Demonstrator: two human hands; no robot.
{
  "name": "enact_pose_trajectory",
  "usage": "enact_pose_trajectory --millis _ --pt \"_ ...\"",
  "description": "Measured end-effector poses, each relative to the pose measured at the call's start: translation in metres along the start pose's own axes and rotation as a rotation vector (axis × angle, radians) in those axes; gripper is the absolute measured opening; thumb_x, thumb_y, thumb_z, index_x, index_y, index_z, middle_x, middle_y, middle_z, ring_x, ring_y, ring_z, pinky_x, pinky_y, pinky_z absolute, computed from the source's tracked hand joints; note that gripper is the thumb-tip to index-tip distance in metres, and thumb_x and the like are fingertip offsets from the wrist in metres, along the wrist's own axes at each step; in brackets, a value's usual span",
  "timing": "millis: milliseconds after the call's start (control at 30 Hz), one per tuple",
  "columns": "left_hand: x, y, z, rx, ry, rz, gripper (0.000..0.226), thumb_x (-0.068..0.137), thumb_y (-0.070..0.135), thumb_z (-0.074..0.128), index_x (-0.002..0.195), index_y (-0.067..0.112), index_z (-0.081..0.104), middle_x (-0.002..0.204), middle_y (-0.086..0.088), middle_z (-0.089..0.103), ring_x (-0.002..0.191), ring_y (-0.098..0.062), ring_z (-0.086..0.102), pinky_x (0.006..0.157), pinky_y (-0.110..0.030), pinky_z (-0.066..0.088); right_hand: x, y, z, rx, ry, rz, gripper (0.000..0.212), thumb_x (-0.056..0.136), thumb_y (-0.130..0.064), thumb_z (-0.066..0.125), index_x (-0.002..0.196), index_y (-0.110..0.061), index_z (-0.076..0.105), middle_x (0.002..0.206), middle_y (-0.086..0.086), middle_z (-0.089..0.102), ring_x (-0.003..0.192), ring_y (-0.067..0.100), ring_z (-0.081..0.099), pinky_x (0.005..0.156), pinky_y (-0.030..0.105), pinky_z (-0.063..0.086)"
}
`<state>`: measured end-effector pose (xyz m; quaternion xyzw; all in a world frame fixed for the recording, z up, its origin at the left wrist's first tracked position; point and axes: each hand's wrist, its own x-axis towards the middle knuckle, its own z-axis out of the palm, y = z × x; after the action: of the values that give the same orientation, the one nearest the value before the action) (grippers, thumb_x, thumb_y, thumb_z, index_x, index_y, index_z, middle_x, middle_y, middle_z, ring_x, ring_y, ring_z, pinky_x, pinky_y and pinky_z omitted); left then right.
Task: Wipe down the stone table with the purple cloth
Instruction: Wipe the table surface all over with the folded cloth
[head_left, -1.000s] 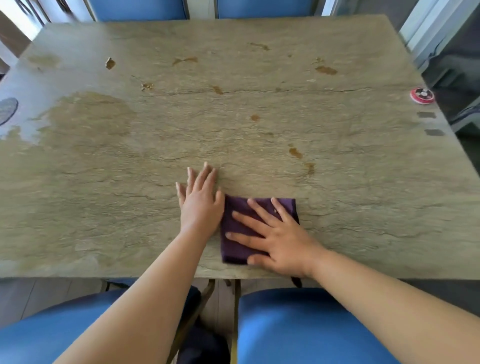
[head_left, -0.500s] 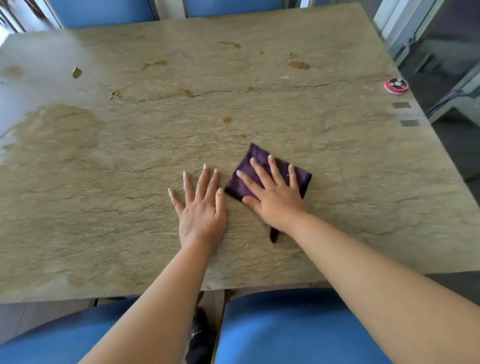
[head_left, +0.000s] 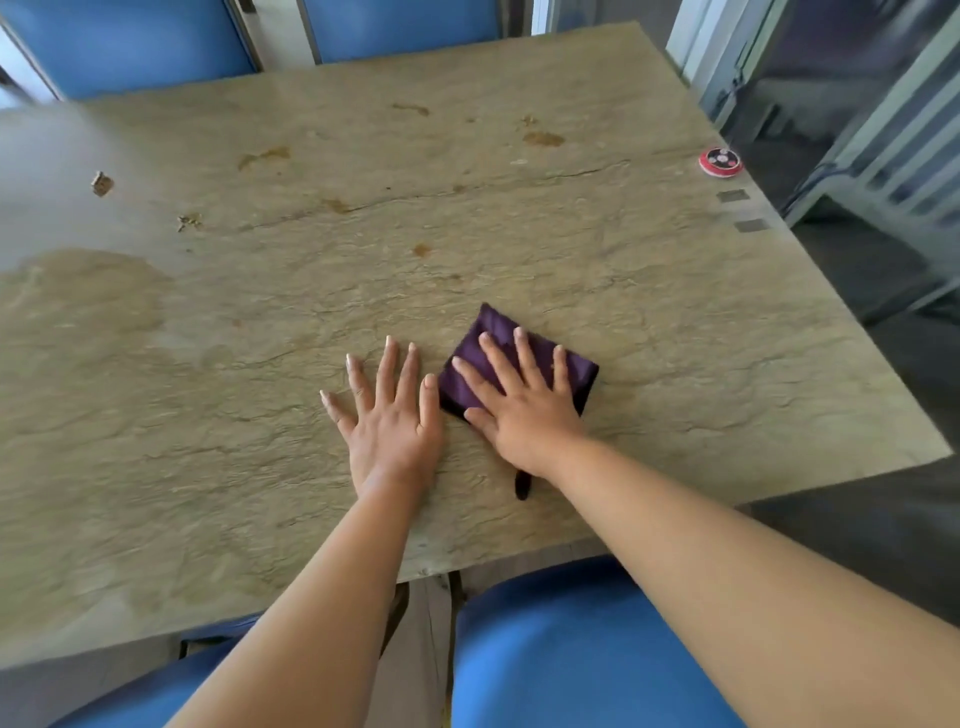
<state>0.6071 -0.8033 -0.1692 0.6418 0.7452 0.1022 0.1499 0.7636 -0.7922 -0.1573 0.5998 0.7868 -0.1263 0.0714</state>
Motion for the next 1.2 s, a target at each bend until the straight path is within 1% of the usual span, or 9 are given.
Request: enact_pose_trajectory --millis 200,300,433,600,700,833,1000,1100,1200 --pt "-0.001 -0.002 -0.005 -0.007 -0.062 -0.012 0.059 0.096 0.054 0.006 0.152 0.038 0.013 0.161 0.018 -0.002 0.146 -0.020 -0.021 0.114 -0.055 -0.018 -0.073 0.054 0.009 -0.152 -0.092 -0.470 0.057 0.089 -0.066 0.006 0.142 -0.053 -0.010 0.156 -0.018 -0.019 0.143 0.021 -0.026 0.113 0.053 -0.015" --pt "-0.005 0.007 -0.007 -0.037 -0.102 0.016 0.058 0.098 0.054 0.012 0.152 0.035 0.019 0.162 0.010 -0.001 0.147 -0.021 -0.020 0.113 -0.054 -0.020 -0.063 0.080 0.006 -0.097 -0.068 -0.158 0.057 0.082 -0.072 -0.006 0.136 -0.059 -0.019 0.153 -0.022 -0.024 0.141 0.016 -0.029 0.114 0.058 -0.009" --pt "-0.021 0.036 0.003 -0.152 -0.140 0.143 0.054 0.101 0.048 0.013 0.150 0.033 0.027 0.162 0.011 0.005 0.147 -0.012 -0.015 0.115 -0.048 -0.020 -0.048 0.071 -0.001 0.040 -0.088 0.148 0.055 0.094 -0.062 0.016 0.141 -0.056 -0.012 0.155 -0.015 -0.025 0.140 0.022 -0.032 0.109 0.062 -0.016" --pt "-0.020 0.067 0.012 -0.195 -0.118 0.135 0.055 0.100 0.048 0.011 0.150 0.032 0.028 0.160 0.016 0.012 0.148 -0.007 -0.009 0.115 -0.049 -0.019 -0.098 0.085 0.003 -0.109 -0.158 -0.307 0.056 0.090 -0.064 0.011 0.139 -0.057 -0.013 0.155 -0.017 -0.026 0.139 0.022 -0.034 0.108 0.062 -0.020" --pt "-0.013 0.089 0.019 -0.138 -0.146 0.183 0.054 0.101 0.047 0.013 0.150 0.031 0.027 0.160 0.016 0.012 0.148 -0.006 -0.008 0.115 -0.050 -0.018 -0.111 0.134 -0.001 -0.140 -0.146 -0.412 0.056 0.089 -0.066 0.014 0.140 -0.058 -0.008 0.154 -0.022 -0.022 0.140 0.016 -0.031 0.109 0.058 -0.019" --pt "-0.006 0.133 0.036 -0.163 -0.116 0.228 0.051 0.102 0.042 0.016 0.150 0.029 0.030 0.160 0.014 0.015 0.147 -0.003 -0.005 0.118 -0.045 -0.015 -0.088 0.196 -0.008 -0.060 -0.038 -0.062 0.060 0.077 -0.078 -0.006 0.135 -0.064 -0.015 0.154 -0.023 -0.022 0.143 0.018 -0.026 0.107 0.067 -0.015" --pt "0.000 0.157 0.054 0.030 -0.083 0.223 0.059 0.097 0.053 0.004 0.153 0.035 0.012 0.159 0.023 0.001 0.144 0.003 -0.015 0.117 -0.048 -0.015 -0.009 0.223 -0.022 0.114 0.024 0.414 0.057 0.087 -0.074 0.009 0.140 -0.060 -0.009 0.156 -0.010 -0.026 0.141 0.028 -0.030 0.100 0.073 -0.016" --pt "-0.003 0.156 0.054 0.019 -0.038 0.216 0.063 0.094 0.056 0.001 0.152 0.036 0.016 0.159 0.023 0.004 0.144 0.005 -0.012 0.118 -0.047 -0.013 0.019 0.215 -0.029 0.125 0.009 0.404 0.057 0.089 -0.072 0.011 0.141 -0.058 -0.008 0.157 -0.006 -0.025 0.141 0.033 -0.028 0.098 0.076 -0.015" --pt "-0.001 0.158 0.056 -0.021 -0.017 0.205 0.066 0.093 0.055 0.000 0.152 0.033 0.018 0.159 0.021 0.007 0.144 0.007 -0.009 0.119 -0.043 -0.012 0.001 0.193 -0.023 0.076 0.041 0.149 0.054 0.091 -0.069 0.014 0.141 -0.059 -0.005 0.159 -0.007 -0.019 0.143 0.033 -0.023 0.100 0.074 -0.013"
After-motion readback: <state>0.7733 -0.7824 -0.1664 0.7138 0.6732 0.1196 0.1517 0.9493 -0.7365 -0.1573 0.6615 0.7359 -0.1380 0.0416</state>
